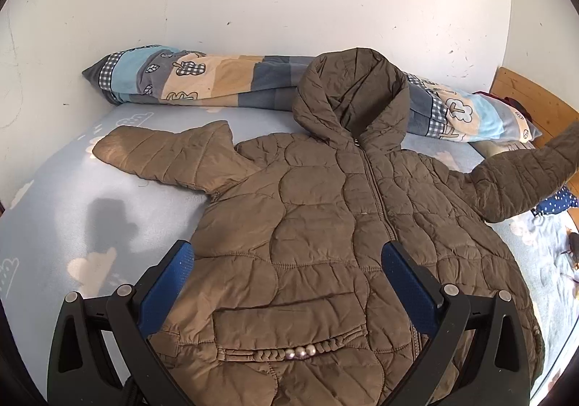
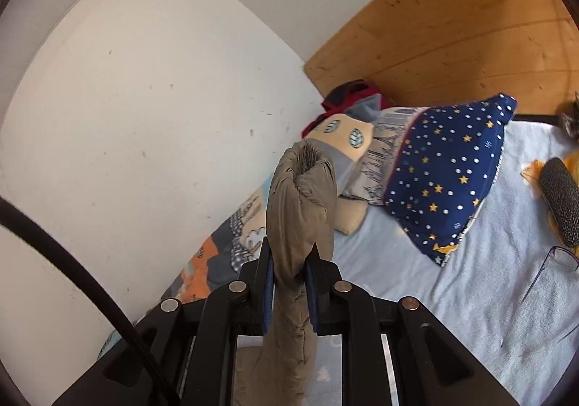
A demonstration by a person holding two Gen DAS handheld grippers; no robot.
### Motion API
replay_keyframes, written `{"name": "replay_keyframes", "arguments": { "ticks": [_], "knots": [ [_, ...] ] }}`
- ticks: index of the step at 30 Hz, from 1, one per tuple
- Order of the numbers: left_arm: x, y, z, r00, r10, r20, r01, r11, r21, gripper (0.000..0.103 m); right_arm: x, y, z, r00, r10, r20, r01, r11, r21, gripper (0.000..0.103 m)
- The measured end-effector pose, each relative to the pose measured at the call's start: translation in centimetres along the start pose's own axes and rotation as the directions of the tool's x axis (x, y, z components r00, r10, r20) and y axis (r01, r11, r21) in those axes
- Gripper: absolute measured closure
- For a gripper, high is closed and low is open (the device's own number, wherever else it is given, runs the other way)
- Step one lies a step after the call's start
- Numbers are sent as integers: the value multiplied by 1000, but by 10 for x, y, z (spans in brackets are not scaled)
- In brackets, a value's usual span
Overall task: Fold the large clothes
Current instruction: 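Grasp the sleeve cuff with the right tool and lift it, then fold the held sleeve across the jacket body with the right tool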
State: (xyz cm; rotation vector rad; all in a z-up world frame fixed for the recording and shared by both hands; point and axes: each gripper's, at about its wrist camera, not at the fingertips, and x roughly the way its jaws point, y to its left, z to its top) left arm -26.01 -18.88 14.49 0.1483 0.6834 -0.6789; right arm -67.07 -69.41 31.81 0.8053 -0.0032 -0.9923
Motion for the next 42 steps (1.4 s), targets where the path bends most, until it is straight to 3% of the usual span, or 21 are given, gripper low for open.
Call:
{"name": "replay_keyframes", "arguments": {
  "ticks": [10,18,23,29,35,40,41,42],
  "knots": [
    [-1,16,6,1000,-10,-1,10,999,-52,0,-23,158,-60,985,147,-93,-165,955,-246,86],
    [-3,36,10,1000,-8,-1,8,994,-110,0,-8,254,-152,941,204,-271,-300,872,-387,87],
    [-1,48,12,1000,5,-11,-6,989,-148,0,22,286,-223,894,188,-407,-367,828,-423,87],
    [5,55,12,999,14,-32,-20,985,-171,0,57,299,-326,832,92,-547,-405,774,-486,87],
    [7,58,10,999,27,-43,-34,984,-175,0,85,286,-424,742,-12,-670,-449,734,-510,87],
    [10,60,8,998,31,-53,-40,983,-179,0,91,284,-464,709,-73,-702,-474,688,-550,85],
    [11,60,9,998,30,-55,-40,983,-180,0,93,281,-470,693,-80,-716,-478,693,-540,80],
    [11,60,9,998,30,-55,-40,983,-181,0,95,278,-474,665,-78,-743,-494,700,-516,72]
  ]
}}
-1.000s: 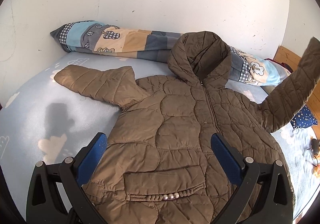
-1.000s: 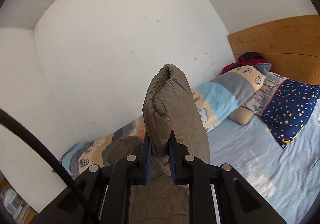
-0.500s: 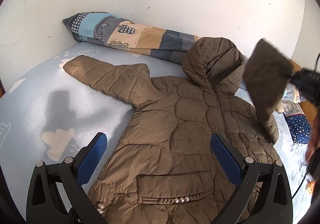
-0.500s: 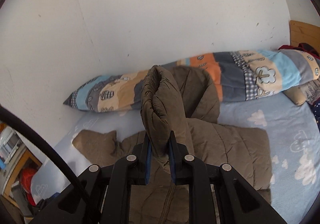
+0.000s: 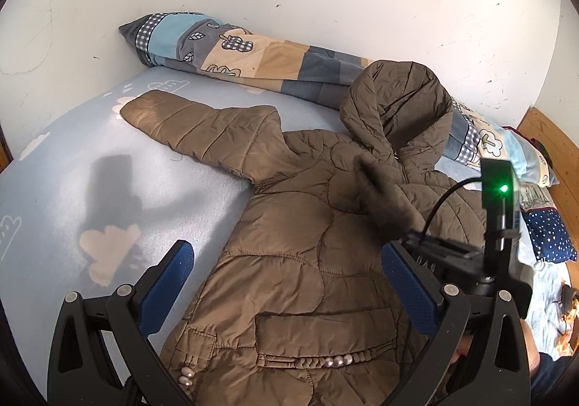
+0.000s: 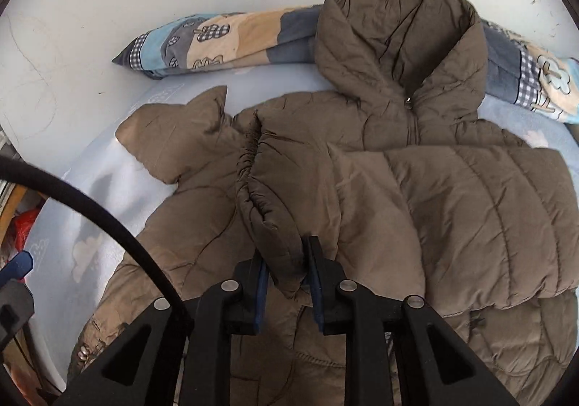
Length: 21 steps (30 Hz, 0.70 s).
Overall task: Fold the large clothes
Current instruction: 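Fold the held sleeve across the jacket body with the right tool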
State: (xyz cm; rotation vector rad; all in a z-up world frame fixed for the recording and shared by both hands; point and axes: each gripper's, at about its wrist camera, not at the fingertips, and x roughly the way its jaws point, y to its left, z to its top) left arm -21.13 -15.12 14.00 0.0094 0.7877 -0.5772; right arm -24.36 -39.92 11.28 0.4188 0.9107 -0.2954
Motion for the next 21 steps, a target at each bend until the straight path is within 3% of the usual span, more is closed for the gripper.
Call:
{"name": "replay_keyframes", "arguments": {
  "ticks": [3,6,7,11,14,16,18,21],
  "knots": [
    [0,1,2,1000,0,5,0,1000,-3,0,0,-1,2,994,94,-56,-94,996,7,59],
    [0,3,2,1000,-1,4,1,1000,-15,0,-28,-14,13,987,158,34,-159,987,33,53],
    [1,4,2,1000,0,2,0,1000,-17,0,-40,-23,18,986,146,75,-150,987,51,51],
    [1,4,2,1000,-4,-3,4,1000,-17,0,-75,-87,33,984,-33,176,-5,978,209,48],
    [1,3,2,1000,-5,0,5,1000,-11,0,-92,-156,28,958,-247,145,177,909,377,48],
    [2,2,1,1000,-7,-3,7,1000,-12,0,-99,-198,19,939,-324,115,241,859,452,48],
    [4,0,0,1000,-9,-8,9,1000,-8,0,-95,-233,13,942,-333,50,265,825,499,46],
    [6,-4,-2,1000,-5,-15,5,1000,11,0,-71,-262,0,956,-291,-36,266,807,527,46]
  ]
}}
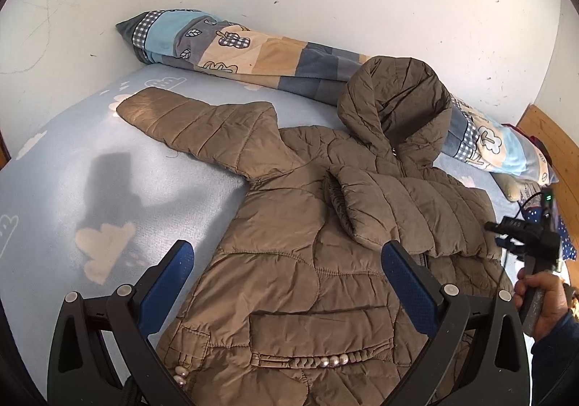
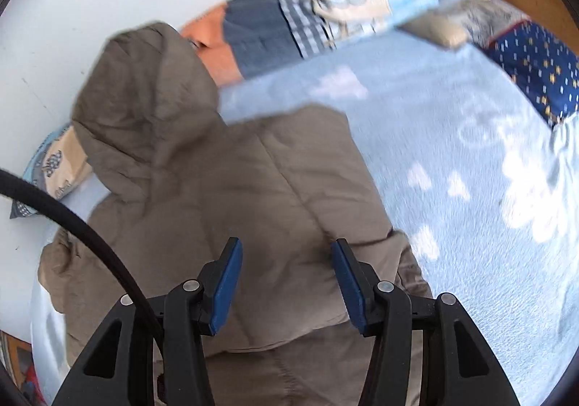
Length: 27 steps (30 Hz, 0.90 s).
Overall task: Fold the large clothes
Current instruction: 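Fold the held sleeve across the jacket body with the right tool, then open the right tool and release the sleeve on the jacket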
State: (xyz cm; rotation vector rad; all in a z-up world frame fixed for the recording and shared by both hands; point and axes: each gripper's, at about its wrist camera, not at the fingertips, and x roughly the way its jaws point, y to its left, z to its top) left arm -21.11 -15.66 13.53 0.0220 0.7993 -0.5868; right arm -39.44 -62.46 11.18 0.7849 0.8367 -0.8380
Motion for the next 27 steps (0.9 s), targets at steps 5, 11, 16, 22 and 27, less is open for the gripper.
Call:
{"name": "replay_keyframes", "arguments": {
  "ticks": [5,11,16,22,27],
  "knots": [
    [4,-3,-2,1000,11,-13,-11,1000,14,0,22,9,-6,994,-77,-76,70,994,-80,46],
    [25,-8,8,994,-71,-80,70,997,-21,0,-30,87,-15,996,-41,85,62,965,-256,46],
    [63,-36,15,985,-121,-124,126,991,33,0,-28,131,-45,993,113,-28,-116,942,-316,45],
    [119,-46,2,966,37,-255,-14,996,91,0,9,147,-82,995,10,-98,-51,902,-429,45],
    [148,-29,-4,934,126,-336,-110,992,65,1,15,141,-92,992,2,-124,-57,896,-441,42]
  ]
}}
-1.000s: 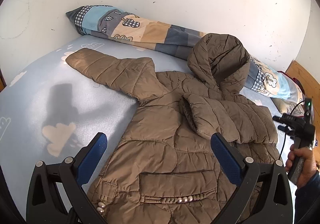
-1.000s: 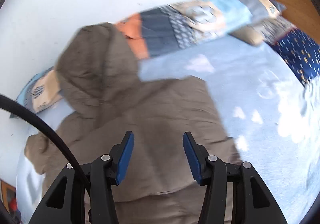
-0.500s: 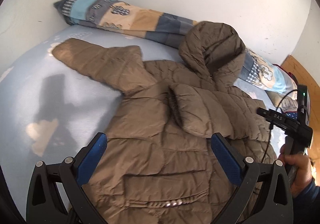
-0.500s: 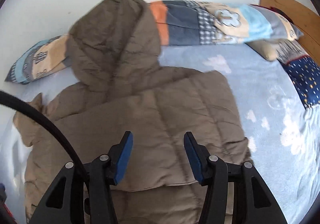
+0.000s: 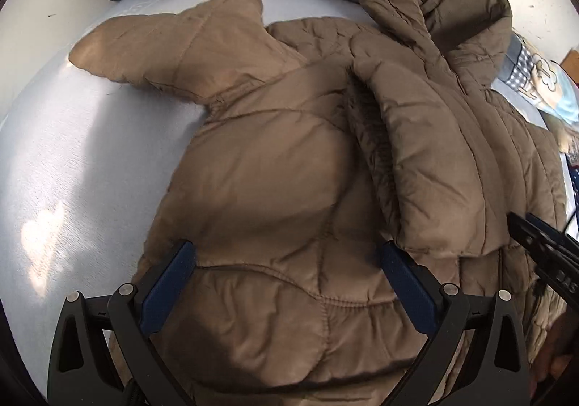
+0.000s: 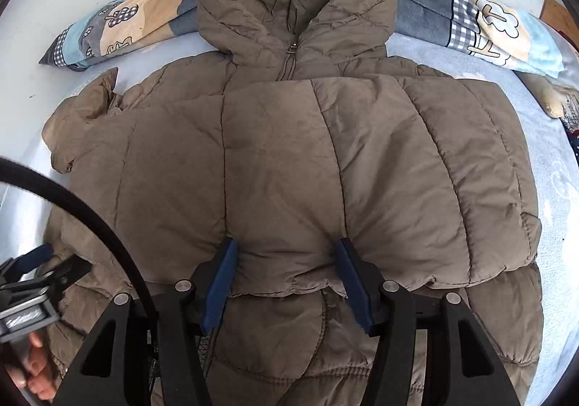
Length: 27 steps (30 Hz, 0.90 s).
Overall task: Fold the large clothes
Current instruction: 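Open the right tool and release the sleeve on the jacket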
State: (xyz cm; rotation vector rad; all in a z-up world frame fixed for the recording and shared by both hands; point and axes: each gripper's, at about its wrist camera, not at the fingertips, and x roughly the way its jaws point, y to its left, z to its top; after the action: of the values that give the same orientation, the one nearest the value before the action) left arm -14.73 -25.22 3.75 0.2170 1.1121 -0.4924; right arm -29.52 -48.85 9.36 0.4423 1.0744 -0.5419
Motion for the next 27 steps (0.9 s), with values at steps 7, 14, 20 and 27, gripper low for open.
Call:
{"name": "replay_keyframes", "arguments": {
  "ticks": [7,14,20,27],
  "knots": [
    [-69,6,7,977,-109,182,117,993,-29,1,-58,-13,-9,995,72,73,-79,992,99,42],
    [-88,29,16,966,-128,226,149,986,-76,1,-134,-9,-59,971,140,195,-183,958,220,36],
    [-92,73,17,961,-122,247,149,984,-93,1,-140,20,-83,963,200,180,-214,974,67,35],
    [-97,156,24,965,-42,260,85,984,-159,1,-117,3,-80,967,167,193,-179,983,43,35]
  ]
}}
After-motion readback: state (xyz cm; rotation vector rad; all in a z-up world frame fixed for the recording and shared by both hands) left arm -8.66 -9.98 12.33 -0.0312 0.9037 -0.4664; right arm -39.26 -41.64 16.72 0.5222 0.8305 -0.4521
